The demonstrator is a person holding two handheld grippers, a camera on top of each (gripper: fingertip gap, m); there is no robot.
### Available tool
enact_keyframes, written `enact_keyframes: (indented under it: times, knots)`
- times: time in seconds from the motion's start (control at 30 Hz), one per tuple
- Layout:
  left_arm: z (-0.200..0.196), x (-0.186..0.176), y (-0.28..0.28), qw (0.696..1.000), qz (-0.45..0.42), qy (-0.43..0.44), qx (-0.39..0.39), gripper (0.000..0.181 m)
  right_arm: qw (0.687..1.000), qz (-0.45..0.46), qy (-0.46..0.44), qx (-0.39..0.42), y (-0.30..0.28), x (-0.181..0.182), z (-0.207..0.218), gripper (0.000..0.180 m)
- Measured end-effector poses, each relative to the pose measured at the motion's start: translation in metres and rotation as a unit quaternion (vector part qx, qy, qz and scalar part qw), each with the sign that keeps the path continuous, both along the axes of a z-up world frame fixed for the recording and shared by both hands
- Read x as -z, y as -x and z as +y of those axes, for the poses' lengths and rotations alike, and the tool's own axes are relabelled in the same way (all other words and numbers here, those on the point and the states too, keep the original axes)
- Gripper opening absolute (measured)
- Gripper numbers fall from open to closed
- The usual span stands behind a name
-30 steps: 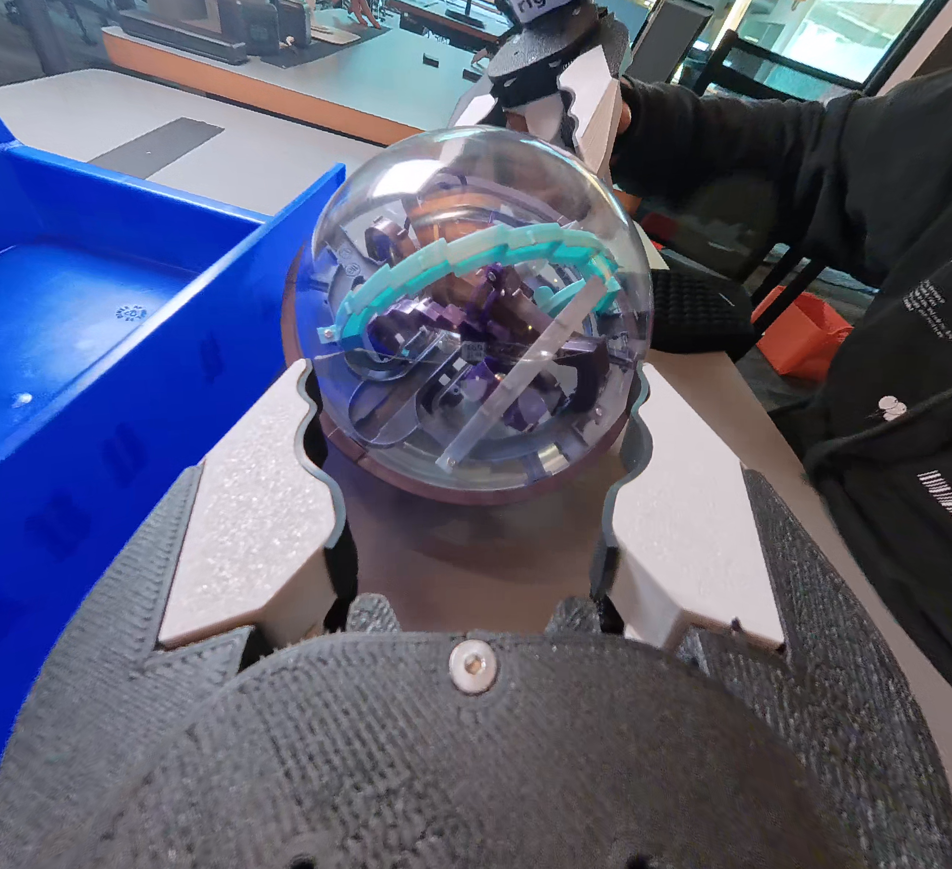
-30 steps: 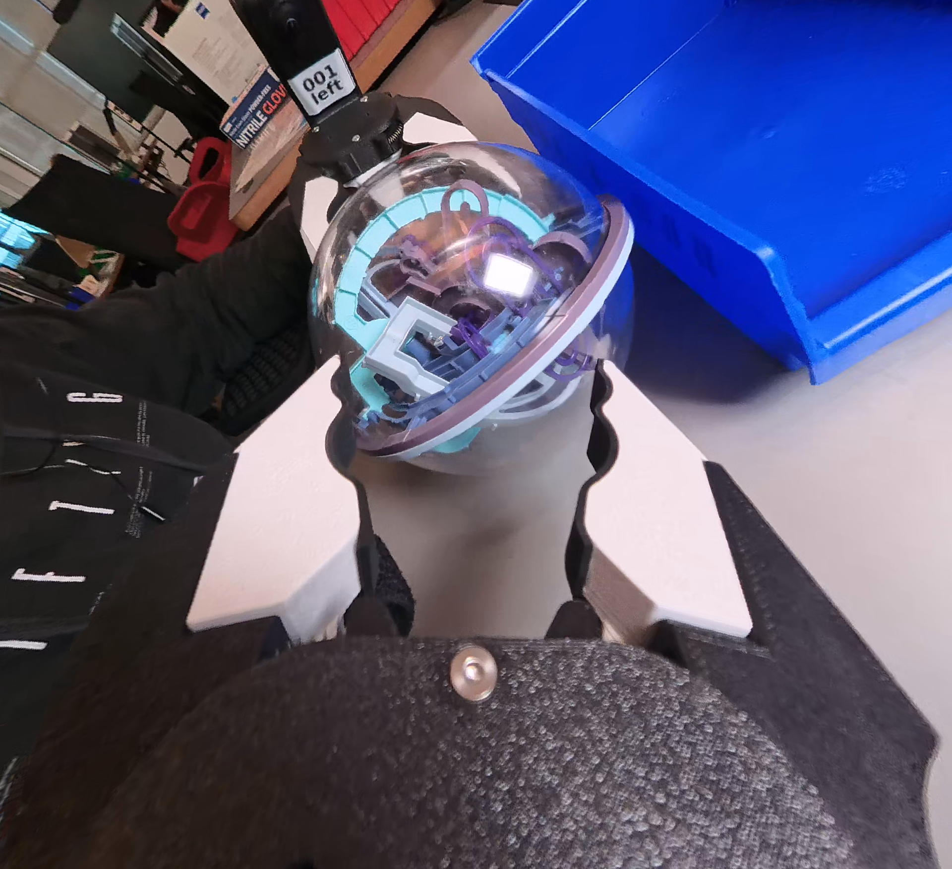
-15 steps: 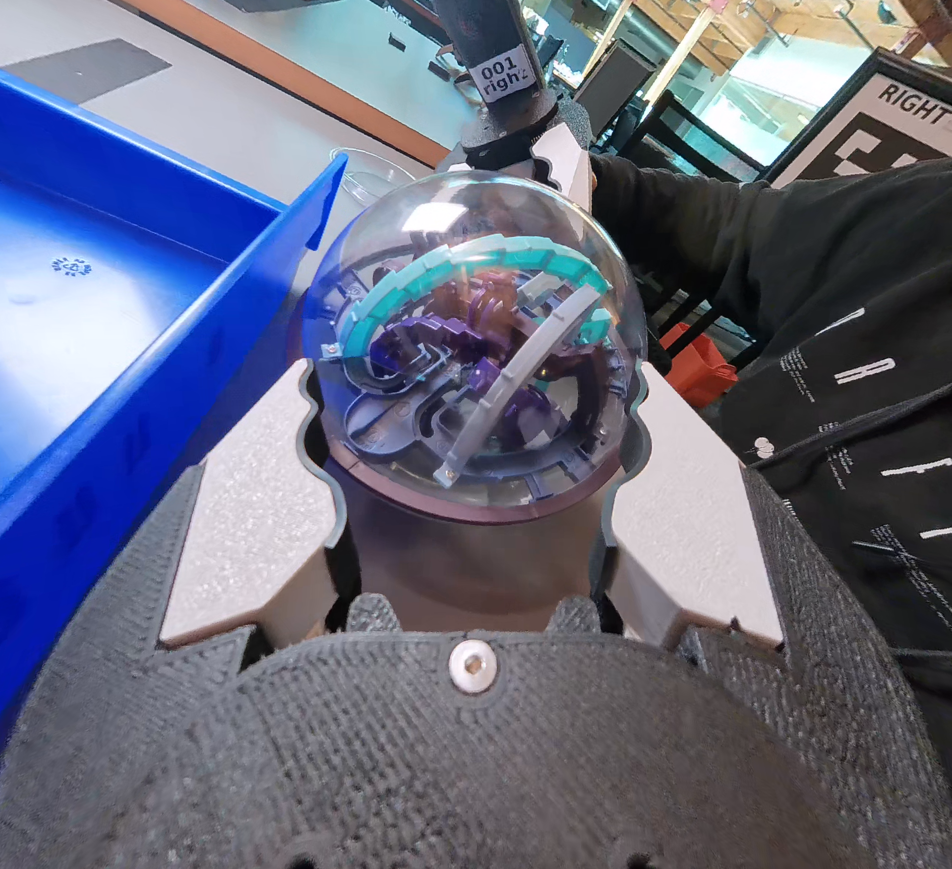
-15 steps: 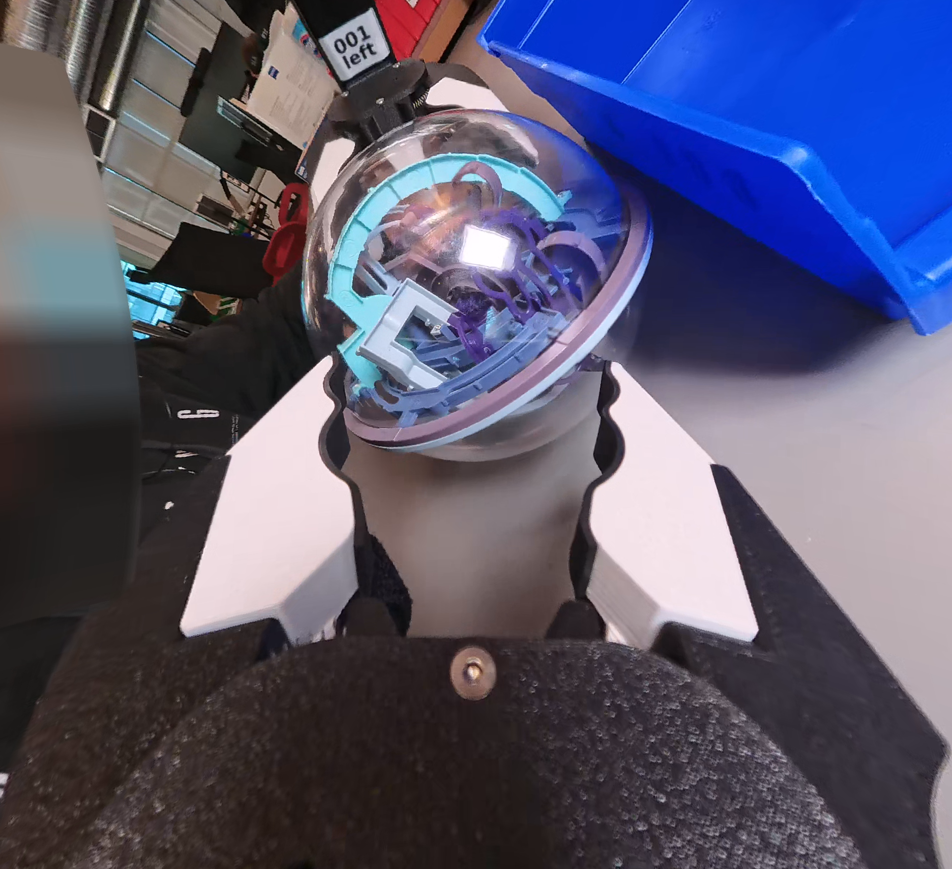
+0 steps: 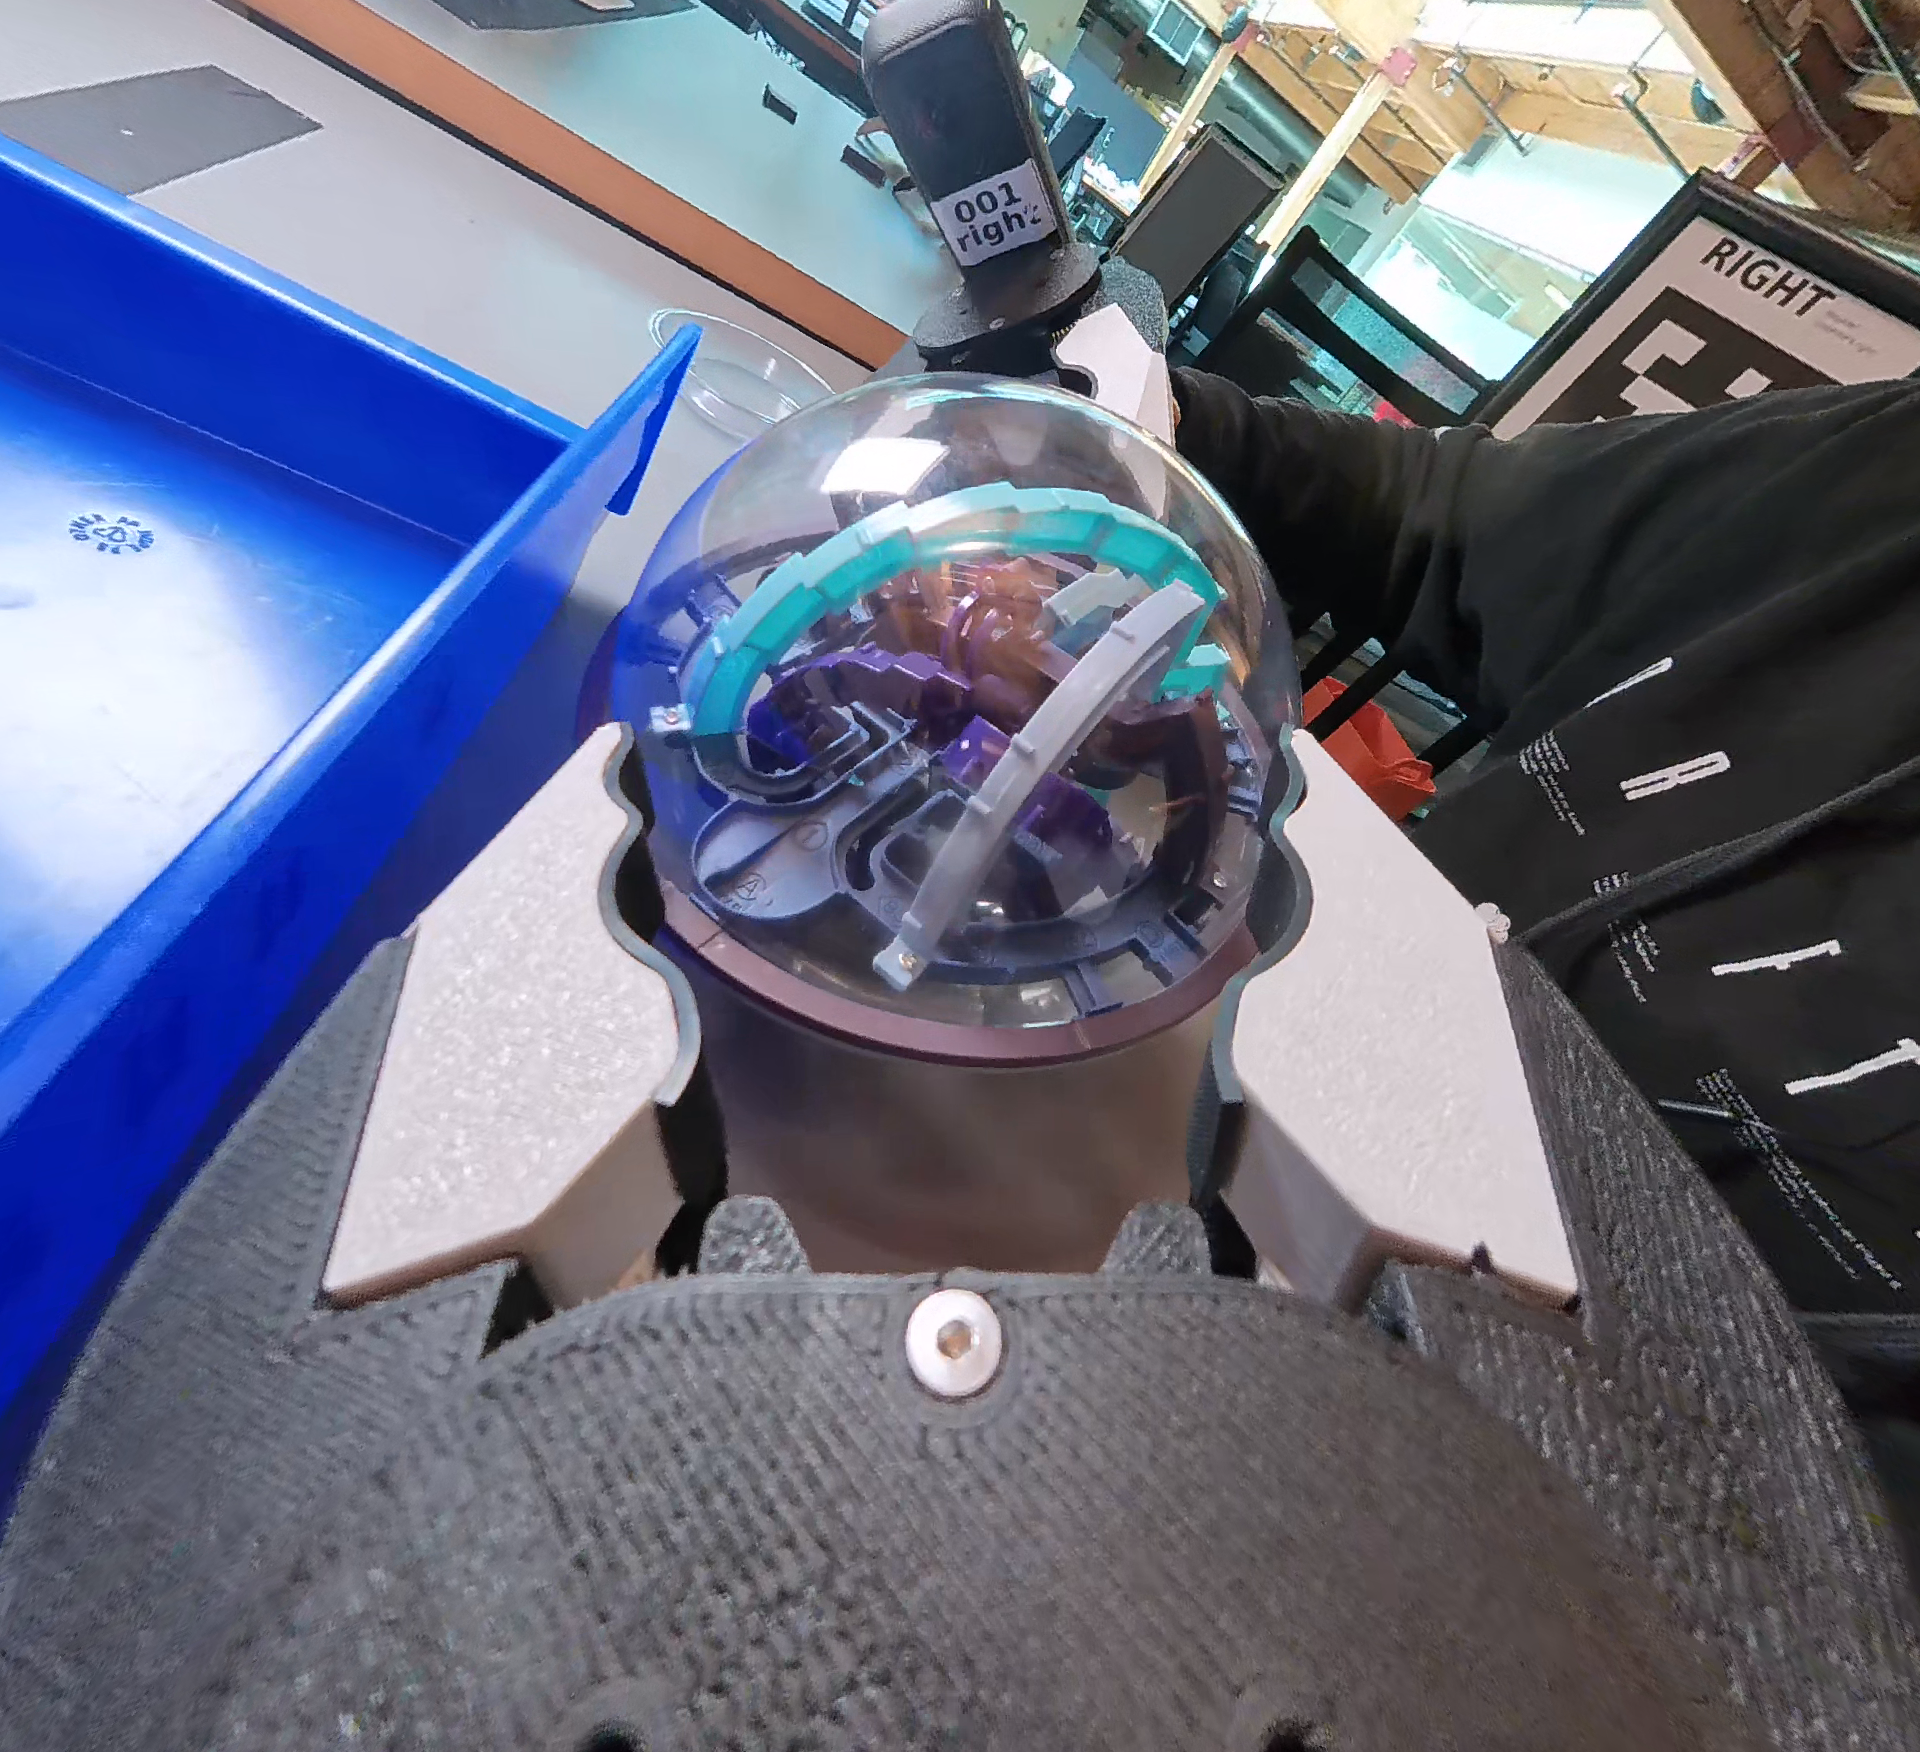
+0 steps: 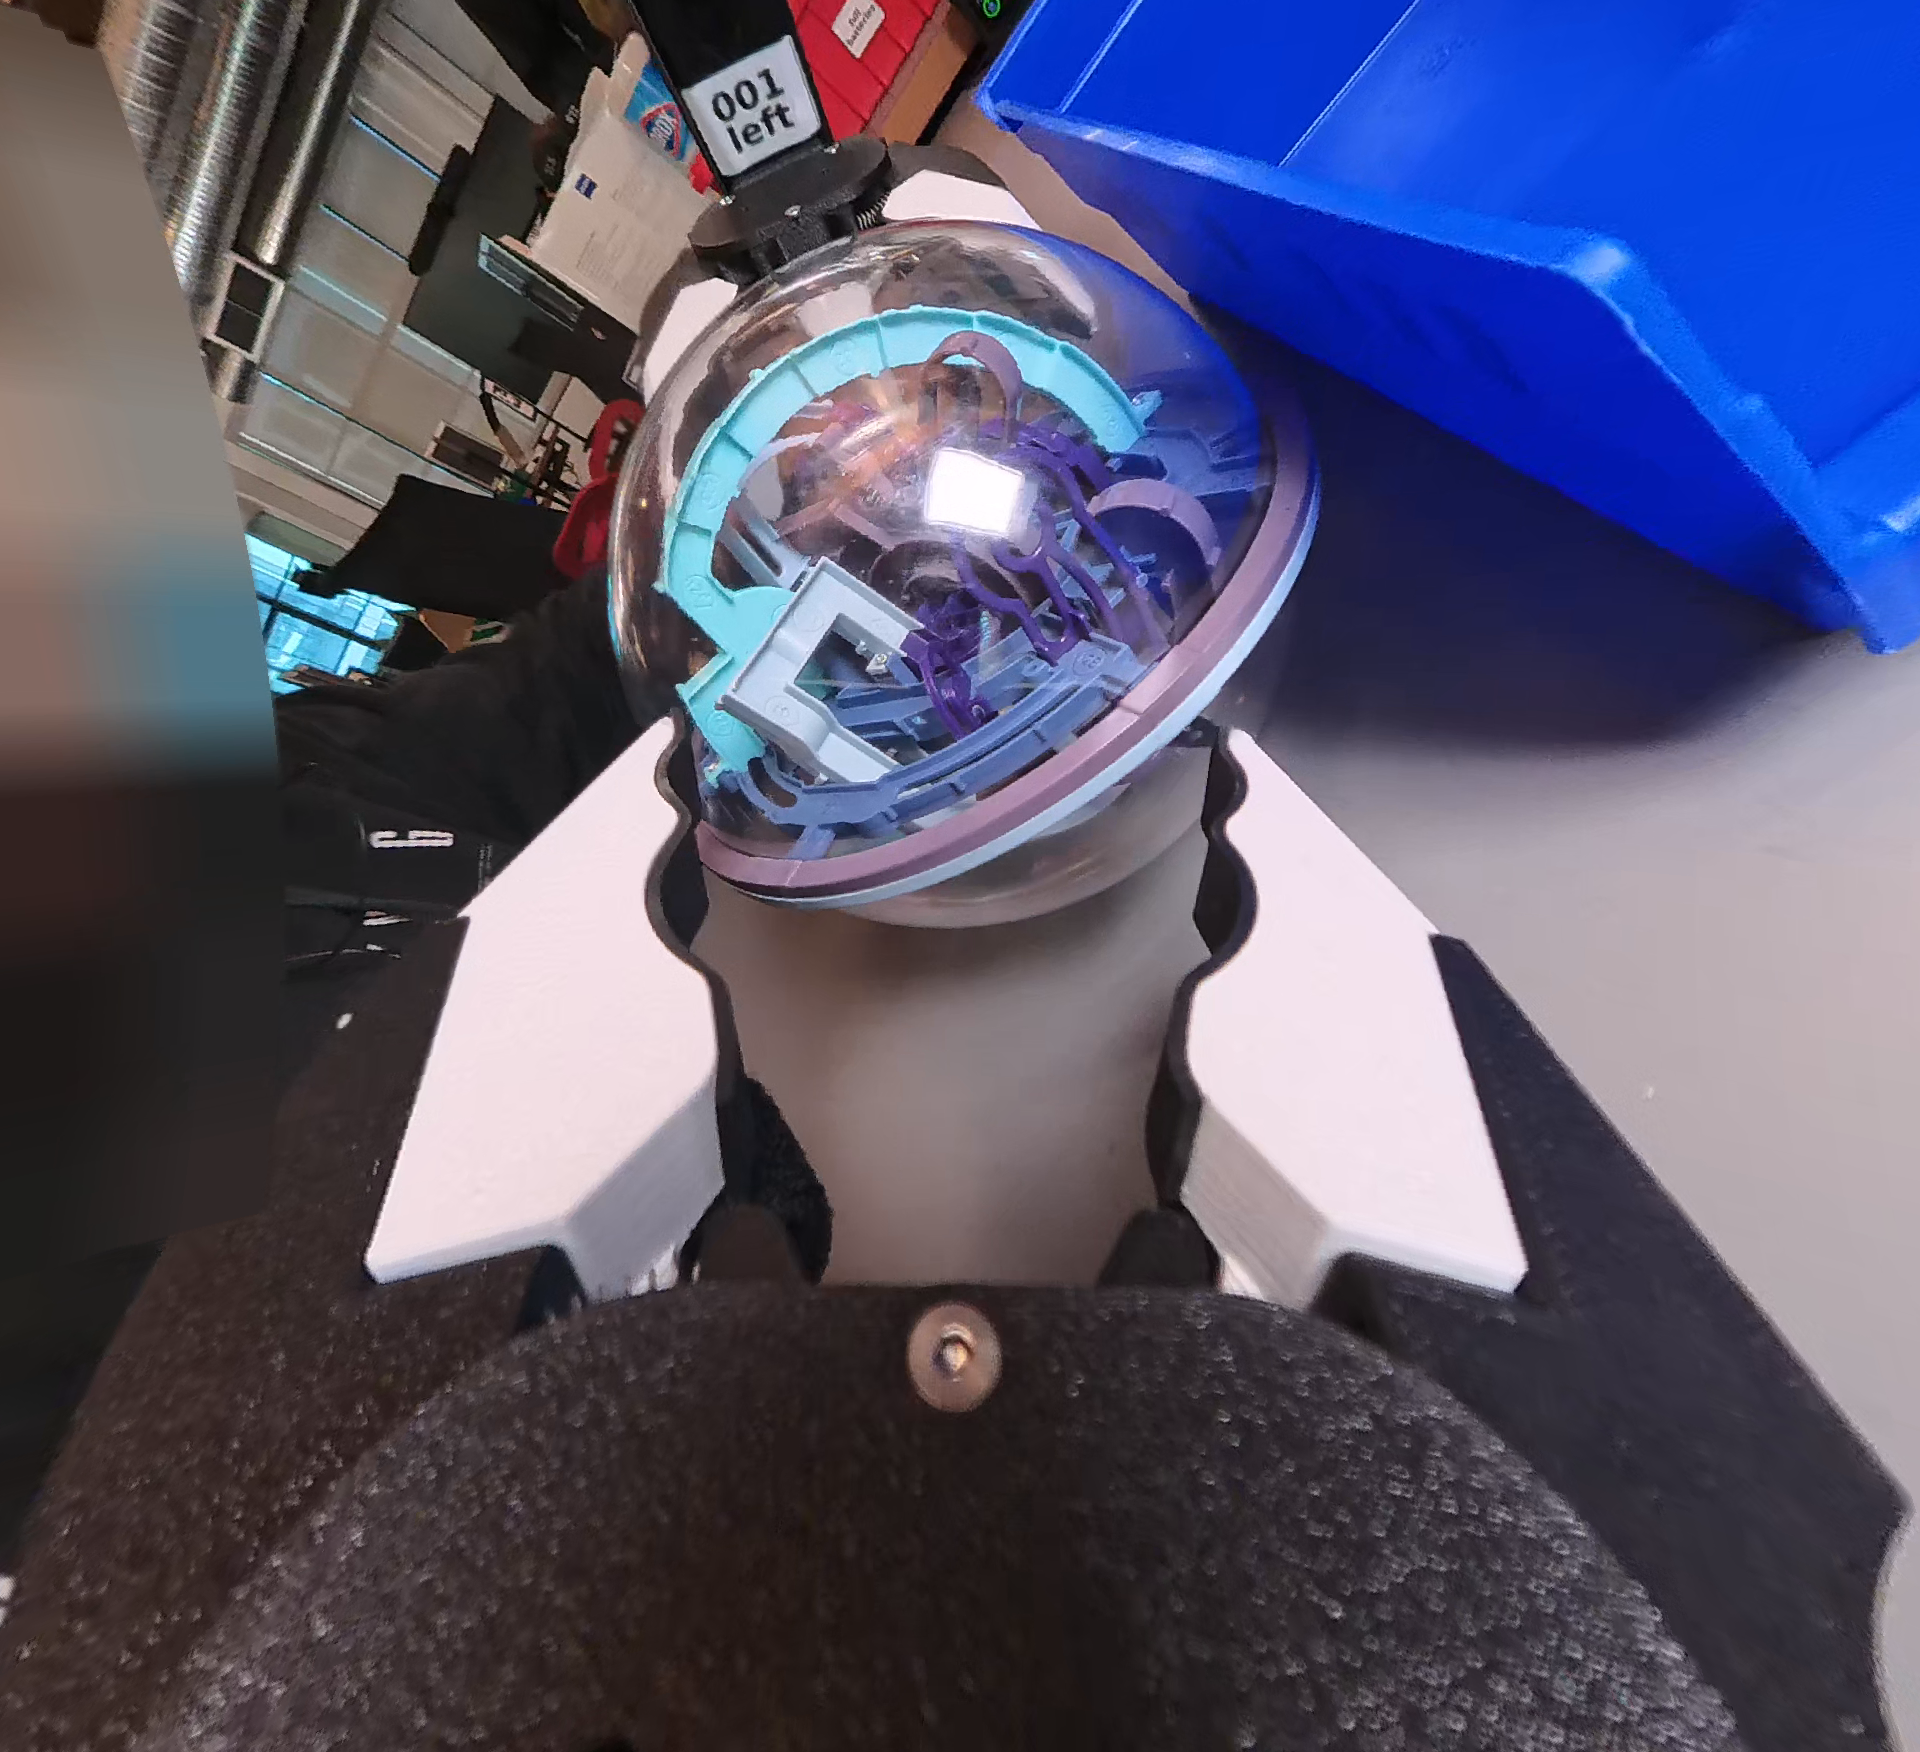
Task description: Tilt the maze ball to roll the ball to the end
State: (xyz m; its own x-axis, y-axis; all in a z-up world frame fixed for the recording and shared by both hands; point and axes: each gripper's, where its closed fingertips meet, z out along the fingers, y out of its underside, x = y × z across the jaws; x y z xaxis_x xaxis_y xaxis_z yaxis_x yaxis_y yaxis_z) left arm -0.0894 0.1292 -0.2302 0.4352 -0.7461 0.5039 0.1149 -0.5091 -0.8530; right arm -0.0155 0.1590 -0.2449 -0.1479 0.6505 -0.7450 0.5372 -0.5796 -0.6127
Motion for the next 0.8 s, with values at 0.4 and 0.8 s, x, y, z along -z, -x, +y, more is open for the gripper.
enact_keyframes:
  times: [0.4,0.8]
  knots:
    - [-0.016,0.006,-0.001,0.999,0.005,-0.017,-0.029,0.115,0.985,-0.019,-0.148,0.083,-0.037,-0.001,-0.028,0.070]
    - [-0.016,-0.003,-0.017,0.996,0.040,-0.032,-0.073,0.113,0.989,-0.004,0.073,0.128,-0.038,-0.007,-0.083,0.025]
